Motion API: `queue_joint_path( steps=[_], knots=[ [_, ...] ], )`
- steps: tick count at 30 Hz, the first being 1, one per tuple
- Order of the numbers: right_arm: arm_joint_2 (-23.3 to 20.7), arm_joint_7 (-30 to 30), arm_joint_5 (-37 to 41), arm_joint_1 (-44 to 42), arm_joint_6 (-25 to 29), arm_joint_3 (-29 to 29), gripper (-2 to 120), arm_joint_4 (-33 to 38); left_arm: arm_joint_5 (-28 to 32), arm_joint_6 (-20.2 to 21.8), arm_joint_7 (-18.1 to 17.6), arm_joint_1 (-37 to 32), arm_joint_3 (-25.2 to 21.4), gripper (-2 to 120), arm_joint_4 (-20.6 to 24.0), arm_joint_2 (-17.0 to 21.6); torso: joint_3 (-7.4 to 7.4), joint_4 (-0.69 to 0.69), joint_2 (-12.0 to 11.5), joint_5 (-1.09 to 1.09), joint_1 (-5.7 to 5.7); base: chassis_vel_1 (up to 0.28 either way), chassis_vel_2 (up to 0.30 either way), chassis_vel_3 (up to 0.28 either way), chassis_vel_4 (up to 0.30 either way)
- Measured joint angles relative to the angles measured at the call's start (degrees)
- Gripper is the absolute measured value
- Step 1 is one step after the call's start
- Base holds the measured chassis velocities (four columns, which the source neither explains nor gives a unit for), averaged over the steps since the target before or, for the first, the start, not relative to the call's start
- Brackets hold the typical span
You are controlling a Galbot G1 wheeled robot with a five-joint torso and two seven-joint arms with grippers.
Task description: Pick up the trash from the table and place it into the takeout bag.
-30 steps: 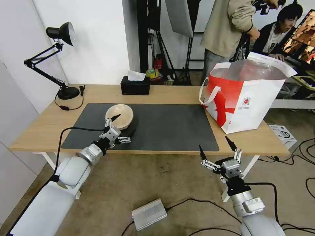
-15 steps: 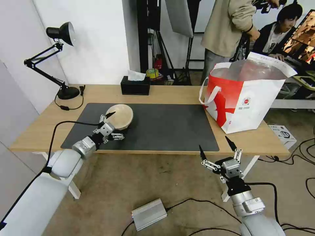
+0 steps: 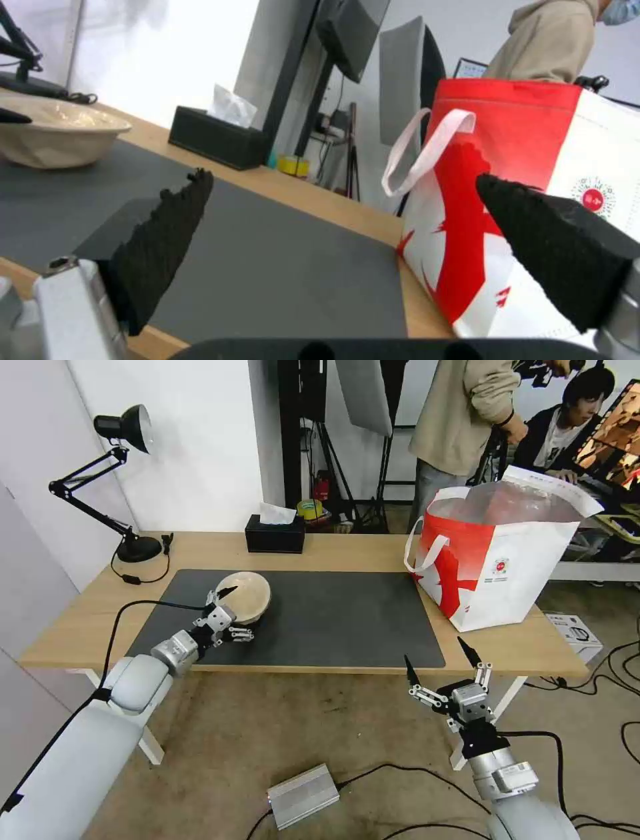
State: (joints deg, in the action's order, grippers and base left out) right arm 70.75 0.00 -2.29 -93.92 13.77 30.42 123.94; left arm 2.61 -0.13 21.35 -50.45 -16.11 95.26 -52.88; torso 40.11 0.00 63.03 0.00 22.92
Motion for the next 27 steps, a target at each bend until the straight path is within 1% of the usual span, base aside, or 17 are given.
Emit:
queue_joint_path(
  steps=[4,8,17,27],
  knots=[
    [0.0,0.0,0.0,0.0,0.0,0.0,100,0.0,0.1,0.2,0.1,1.8,1.5,100,-1.7,-0.6,0.0,0.0,0.0,0.0,0.0,0.0,0.0,0.0,0.0],
    [0.0,0.0,0.0,0.0,0.0,0.0,100,0.0,0.1,0.3,0.1,2.3,2.0,100,-2.5,-0.9,0.0,0.0,0.0,0.0,0.0,0.0,0.0,0.0,0.0],
    [0.0,0.0,0.0,0.0,0.0,0.0,100,0.0,-0.5,1.2,0.7,2.2,1.9,100,-3.7,-1.0,0.0,0.0,0.0,0.0,0.0,0.0,0.0,0.0,0.0],
    [0.0,0.0,0.0,0.0,0.0,0.0,100,0.0,-1.6,1.3,1.7,2.4,1.4,100,-4.8,-0.9,0.0,0.0,0.0,0.0,0.0,0.0,0.0,0.0,0.0]
  ],
)
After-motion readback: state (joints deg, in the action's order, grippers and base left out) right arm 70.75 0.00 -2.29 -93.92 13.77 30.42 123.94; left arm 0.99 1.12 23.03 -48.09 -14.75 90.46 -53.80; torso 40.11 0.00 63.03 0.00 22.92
